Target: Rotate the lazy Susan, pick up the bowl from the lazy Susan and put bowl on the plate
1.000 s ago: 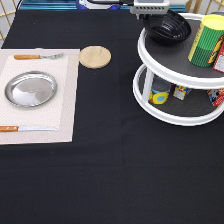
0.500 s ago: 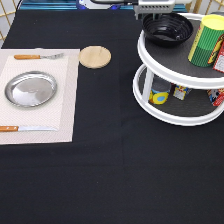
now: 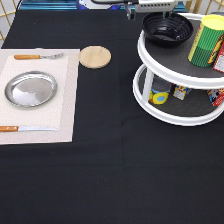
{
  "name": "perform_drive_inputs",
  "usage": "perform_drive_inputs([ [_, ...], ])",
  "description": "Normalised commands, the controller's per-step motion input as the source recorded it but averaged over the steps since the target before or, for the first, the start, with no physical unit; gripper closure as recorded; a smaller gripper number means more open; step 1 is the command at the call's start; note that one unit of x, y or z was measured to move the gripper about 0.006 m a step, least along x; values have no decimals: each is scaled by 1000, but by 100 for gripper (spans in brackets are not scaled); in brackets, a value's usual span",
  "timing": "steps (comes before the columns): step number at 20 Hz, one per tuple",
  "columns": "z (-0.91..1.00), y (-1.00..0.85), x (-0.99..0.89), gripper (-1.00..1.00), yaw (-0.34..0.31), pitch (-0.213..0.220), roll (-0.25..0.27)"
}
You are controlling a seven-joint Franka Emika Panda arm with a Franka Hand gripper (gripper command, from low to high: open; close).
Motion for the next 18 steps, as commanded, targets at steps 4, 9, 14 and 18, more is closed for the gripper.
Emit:
perform_drive_inputs([
  [4, -343, -151, -200, -100, 19, -50, 186],
  [9, -37, 0, -139, 100, 0, -19, 85],
  [14, -6, 15, -82, 100, 0, -25, 18],
  [18, -114, 0, -159, 100, 0, -58, 0],
])
